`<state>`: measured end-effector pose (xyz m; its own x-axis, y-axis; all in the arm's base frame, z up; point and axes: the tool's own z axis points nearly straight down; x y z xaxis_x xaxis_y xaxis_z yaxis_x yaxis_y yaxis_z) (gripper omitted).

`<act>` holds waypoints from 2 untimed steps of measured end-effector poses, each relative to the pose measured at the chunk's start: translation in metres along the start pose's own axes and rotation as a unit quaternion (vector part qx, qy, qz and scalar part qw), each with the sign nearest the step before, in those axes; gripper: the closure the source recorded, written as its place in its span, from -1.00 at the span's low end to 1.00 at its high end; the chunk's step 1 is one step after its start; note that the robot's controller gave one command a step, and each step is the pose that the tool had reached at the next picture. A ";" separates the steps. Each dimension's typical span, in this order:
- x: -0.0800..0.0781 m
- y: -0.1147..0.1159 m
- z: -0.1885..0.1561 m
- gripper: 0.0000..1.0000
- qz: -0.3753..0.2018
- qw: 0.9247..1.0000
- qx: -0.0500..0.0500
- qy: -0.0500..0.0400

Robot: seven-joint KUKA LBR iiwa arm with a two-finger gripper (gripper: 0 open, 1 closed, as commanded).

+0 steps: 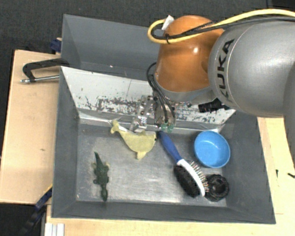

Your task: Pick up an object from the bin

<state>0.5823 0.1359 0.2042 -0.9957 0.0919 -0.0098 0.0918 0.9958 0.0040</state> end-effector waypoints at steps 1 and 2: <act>0.030 0.008 0.056 1.00 -0.007 1.000 0.002 0.007; 0.022 -0.033 0.061 1.00 -0.006 1.000 0.002 0.005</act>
Offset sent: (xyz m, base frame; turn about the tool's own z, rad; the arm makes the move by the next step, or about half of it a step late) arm -0.0270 0.0092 -0.0535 -0.0104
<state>0.5584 0.1054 0.1425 -0.9969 0.0791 0.0000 0.0791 0.9969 -0.0007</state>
